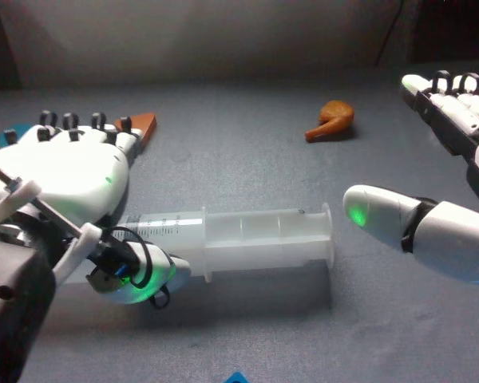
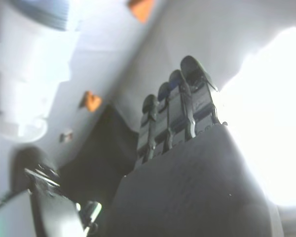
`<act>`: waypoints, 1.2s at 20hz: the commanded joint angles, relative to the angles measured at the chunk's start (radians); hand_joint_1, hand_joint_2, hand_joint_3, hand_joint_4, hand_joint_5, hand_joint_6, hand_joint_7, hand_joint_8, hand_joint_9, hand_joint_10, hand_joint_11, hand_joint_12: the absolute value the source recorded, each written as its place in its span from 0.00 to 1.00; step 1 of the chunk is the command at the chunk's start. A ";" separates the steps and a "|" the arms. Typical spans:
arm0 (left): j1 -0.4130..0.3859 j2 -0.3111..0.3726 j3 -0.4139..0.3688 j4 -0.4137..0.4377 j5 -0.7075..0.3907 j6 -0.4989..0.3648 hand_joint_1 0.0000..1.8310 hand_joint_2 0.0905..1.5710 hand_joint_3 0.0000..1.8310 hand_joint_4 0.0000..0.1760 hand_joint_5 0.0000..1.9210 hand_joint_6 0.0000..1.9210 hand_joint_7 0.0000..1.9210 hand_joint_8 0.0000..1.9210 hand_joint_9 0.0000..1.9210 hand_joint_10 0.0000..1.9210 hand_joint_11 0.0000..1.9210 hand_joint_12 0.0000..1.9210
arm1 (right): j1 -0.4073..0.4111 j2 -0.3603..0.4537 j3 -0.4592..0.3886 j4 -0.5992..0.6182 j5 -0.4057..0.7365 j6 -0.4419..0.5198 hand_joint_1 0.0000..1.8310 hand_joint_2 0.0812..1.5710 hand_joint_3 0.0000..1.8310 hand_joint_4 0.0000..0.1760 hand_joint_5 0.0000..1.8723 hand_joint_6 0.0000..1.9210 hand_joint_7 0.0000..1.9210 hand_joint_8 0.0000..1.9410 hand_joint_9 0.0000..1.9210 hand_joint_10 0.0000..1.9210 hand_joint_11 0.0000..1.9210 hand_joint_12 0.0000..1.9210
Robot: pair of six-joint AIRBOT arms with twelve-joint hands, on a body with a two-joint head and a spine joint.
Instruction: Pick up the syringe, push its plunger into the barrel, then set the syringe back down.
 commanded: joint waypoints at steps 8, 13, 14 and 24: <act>0.059 -0.087 0.040 0.101 -0.117 -0.026 0.45 0.61 0.00 0.00 0.03 0.00 0.04 0.00 0.03 0.00 0.00 0.16 | 0.005 -0.012 0.018 -0.081 0.045 0.078 0.00 0.60 0.00 0.19 0.02 0.00 0.04 0.00 0.02 0.00 0.00 0.33; 0.128 -0.136 0.081 0.149 -0.130 -0.094 0.45 0.61 0.00 0.00 0.04 0.00 0.03 0.00 0.03 0.00 0.00 0.15 | 0.010 -0.062 0.059 -0.081 0.076 0.202 0.00 0.60 0.00 0.18 0.02 0.00 0.04 0.00 0.02 0.00 0.00 0.33; 0.140 -0.150 0.089 0.154 -0.133 -0.098 0.45 0.61 0.00 0.00 0.04 0.00 0.03 0.00 0.03 0.00 0.00 0.15 | 0.005 -0.067 0.067 -0.080 0.073 0.250 0.00 0.60 0.00 0.19 0.01 0.00 0.03 0.00 0.02 0.00 0.00 0.32; 0.227 -0.241 0.166 0.207 -0.153 -0.148 0.43 0.60 0.00 0.00 0.05 0.00 0.05 0.00 0.04 0.00 0.00 0.20 | -0.025 -0.086 0.080 -0.079 0.079 0.256 0.00 0.61 0.00 0.19 0.02 0.00 0.03 0.00 0.02 0.00 0.00 0.30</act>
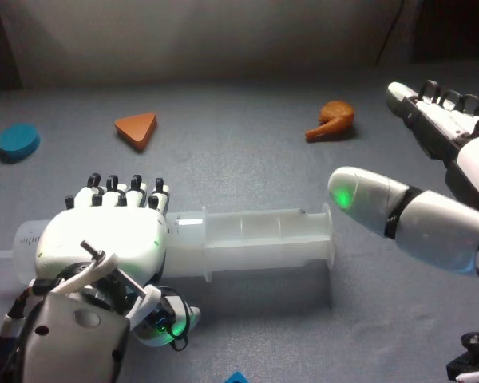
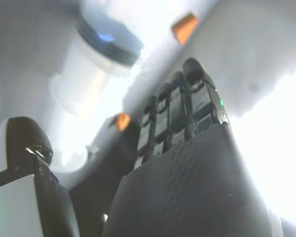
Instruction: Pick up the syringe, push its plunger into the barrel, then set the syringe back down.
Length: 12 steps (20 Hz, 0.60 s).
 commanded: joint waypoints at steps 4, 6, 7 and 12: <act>0.036 -0.010 0.030 0.115 -0.067 -0.048 0.42 0.60 0.00 0.00 0.04 0.00 0.05 0.00 0.04 0.00 0.00 0.20 | 0.002 0.001 0.008 -0.081 0.084 0.001 0.00 0.61 0.00 0.20 0.02 0.00 0.03 0.00 0.02 0.00 0.00 0.30; 0.044 -0.013 0.046 0.119 -0.058 -0.056 0.42 0.60 0.00 0.00 0.05 0.00 0.04 0.00 0.04 0.00 0.00 0.20 | 0.001 0.000 0.008 -0.090 0.086 0.002 0.00 0.61 0.00 0.19 0.02 0.00 0.03 0.00 0.02 0.00 0.00 0.30; 0.046 -0.015 0.058 0.128 -0.040 -0.058 0.42 0.60 0.00 0.00 0.05 0.00 0.04 0.00 0.04 0.00 0.00 0.18 | 0.000 0.000 0.008 -0.094 0.087 0.004 0.00 0.61 0.00 0.19 0.02 0.00 0.03 0.00 0.02 0.00 0.00 0.30; 0.045 -0.041 0.092 0.139 -0.018 -0.058 0.42 0.60 0.00 0.00 0.04 0.00 0.04 0.00 0.03 0.00 0.00 0.16 | -0.003 0.000 0.007 -0.103 0.088 0.007 0.00 0.62 0.00 0.19 0.02 0.00 0.03 0.00 0.02 0.00 0.00 0.29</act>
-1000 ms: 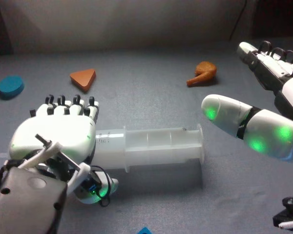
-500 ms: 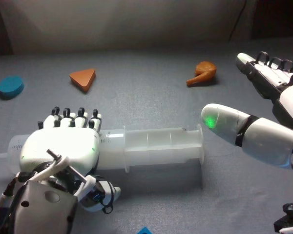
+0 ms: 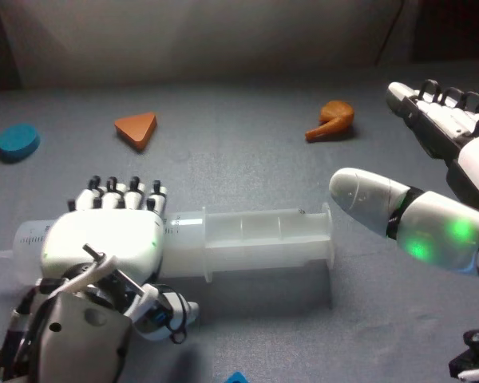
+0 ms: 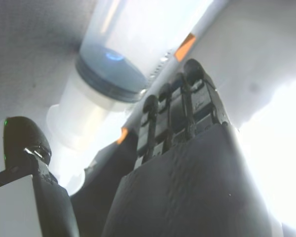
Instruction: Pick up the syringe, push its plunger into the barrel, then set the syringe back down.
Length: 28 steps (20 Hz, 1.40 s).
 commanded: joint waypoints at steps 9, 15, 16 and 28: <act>0.021 -0.033 0.055 0.104 -0.040 -0.008 0.42 0.60 0.00 0.00 0.04 0.00 0.05 0.00 0.05 0.00 0.00 0.19 | 0.004 0.000 0.000 -0.099 0.085 0.018 0.00 0.62 0.00 0.20 0.02 0.00 0.03 0.00 0.02 0.00 0.00 0.31; 0.036 -0.044 0.109 0.120 -0.002 -0.026 0.43 0.61 0.00 0.00 0.04 0.00 0.05 0.00 0.04 0.00 0.00 0.18 | 0.004 0.000 0.000 -0.105 0.086 0.024 0.00 0.61 0.00 0.20 0.02 0.00 0.02 0.00 0.01 0.00 0.00 0.29; 0.038 -0.047 0.121 0.121 0.002 -0.030 0.42 0.61 0.00 0.00 0.04 0.00 0.05 0.00 0.04 0.00 0.00 0.16 | 0.004 0.000 0.000 -0.106 0.086 0.025 0.00 0.61 0.00 0.20 0.02 0.00 0.02 0.00 0.01 0.00 0.00 0.28; 0.048 -0.061 0.152 0.138 0.030 -0.041 0.46 0.62 0.00 0.00 0.15 0.00 0.15 0.00 0.15 0.00 0.00 0.38 | 0.004 0.000 0.000 -0.112 0.087 0.035 0.00 0.61 0.00 0.21 0.01 0.00 0.02 0.00 0.01 0.00 0.00 0.24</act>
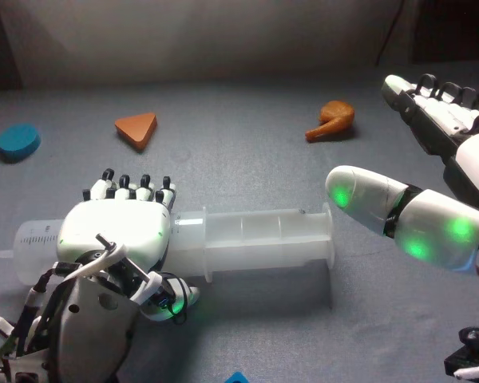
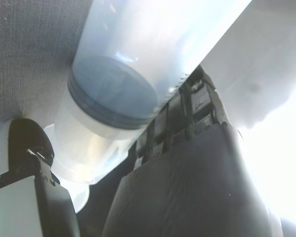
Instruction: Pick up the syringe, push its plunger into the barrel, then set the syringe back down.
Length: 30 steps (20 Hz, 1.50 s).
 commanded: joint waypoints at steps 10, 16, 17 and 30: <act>0.025 -0.005 -0.013 0.067 -0.053 -0.007 0.71 0.67 0.00 0.00 0.48 0.00 0.53 0.39 0.56 0.00 0.40 0.40 | 0.005 0.000 0.000 -0.081 0.087 0.014 0.00 0.61 0.00 0.21 0.01 0.00 0.02 0.00 0.02 0.00 0.00 0.29; 0.030 0.037 -0.035 0.209 -0.006 -0.065 0.76 0.67 0.00 0.00 0.51 0.42 0.55 0.45 0.51 0.60 0.48 0.49 | 0.008 0.000 0.000 -0.081 0.087 0.054 0.00 0.61 0.00 0.21 0.01 0.00 0.02 0.00 0.02 0.00 0.00 0.29; 0.031 0.048 -0.036 0.240 0.005 -0.079 0.76 0.67 0.00 0.00 0.52 0.41 0.55 0.45 0.51 0.60 0.48 0.50 | 0.008 0.000 0.000 -0.081 0.087 0.066 0.00 0.61 0.00 0.21 0.01 0.00 0.02 0.00 0.02 0.00 0.00 0.30; 0.013 0.191 0.011 0.709 0.156 -0.392 0.76 0.67 0.00 0.00 0.52 0.40 0.55 0.45 0.51 0.61 0.47 0.57 | 0.020 -0.005 -0.080 0.104 0.165 0.283 0.00 0.62 0.00 0.20 0.01 0.00 0.02 0.00 0.02 0.00 0.00 0.31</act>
